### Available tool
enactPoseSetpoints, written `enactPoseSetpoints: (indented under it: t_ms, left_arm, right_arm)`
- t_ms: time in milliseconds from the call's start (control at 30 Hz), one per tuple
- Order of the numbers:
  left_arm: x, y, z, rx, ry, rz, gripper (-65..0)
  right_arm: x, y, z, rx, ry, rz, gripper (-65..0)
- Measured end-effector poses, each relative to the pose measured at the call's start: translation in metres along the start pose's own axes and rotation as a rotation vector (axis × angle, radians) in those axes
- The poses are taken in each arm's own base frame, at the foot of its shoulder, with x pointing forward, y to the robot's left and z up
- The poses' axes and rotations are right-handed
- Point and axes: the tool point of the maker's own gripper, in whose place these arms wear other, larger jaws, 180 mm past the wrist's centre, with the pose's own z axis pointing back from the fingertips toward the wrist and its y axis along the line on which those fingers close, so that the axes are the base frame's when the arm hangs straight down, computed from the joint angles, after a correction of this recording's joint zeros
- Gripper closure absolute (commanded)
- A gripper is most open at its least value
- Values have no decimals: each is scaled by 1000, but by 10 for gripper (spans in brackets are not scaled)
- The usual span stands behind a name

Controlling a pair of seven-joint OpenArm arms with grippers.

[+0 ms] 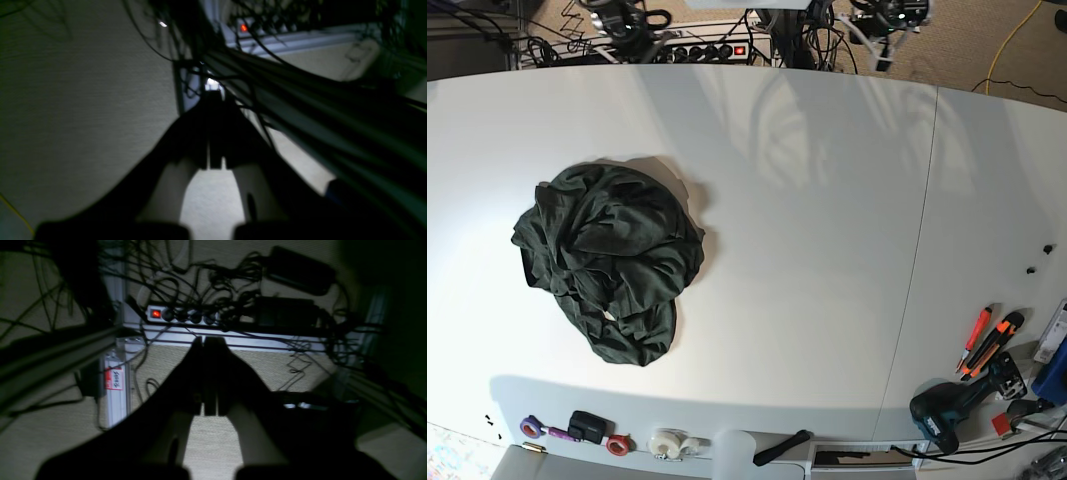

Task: Layout the t-shirt on the table in an organized manner, then fold the t-shirt properly

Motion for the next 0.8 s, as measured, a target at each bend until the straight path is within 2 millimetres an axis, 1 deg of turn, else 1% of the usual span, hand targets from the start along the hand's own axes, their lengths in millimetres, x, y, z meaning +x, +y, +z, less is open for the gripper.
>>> enactPoseSetpoints:
  t_ms: [67, 167, 233, 300, 367, 433, 533, 667, 800]
  left_arm:
    - [-6, 4, 8, 10, -6, -8, 0]
    - [-25, 7, 21, 19, 13, -21, 0]
    - [-34, 8, 31, 21, 17, -36, 0]
    - [-38, 9, 42, 13, 8, -55, 0]
    - [-34, 4, 56, -26, -29, -43, 0]
    - [-29, -3, 74, -87, -72, -44, 0]
    - [-23, -2, 103, -101, -103, -88, 0]
    - [-9, -5, 139, -104, -139, -203, 0]
    - [4, -22, 172, -123, -157, -309, 0]
  right_arm:
    - [-4, -12, 8, -11, -11, 26, 0]
    - [-10, -23, 21, -19, -26, 57, 0]
    - [-18, -22, 31, -10, -29, 73, 0]
    - [-27, -15, 41, 7, -29, 84, 0]
    - [-37, -6, 52, 28, -27, 79, 0]
    - [-45, -2, 64, 35, -30, 67, 0]
    - [-51, 1, 82, 39, -41, 62, 0]
    - [-54, 4, 108, 41, -61, 51, 0]
    - [-48, 8, 133, 49, -89, 47, 0]
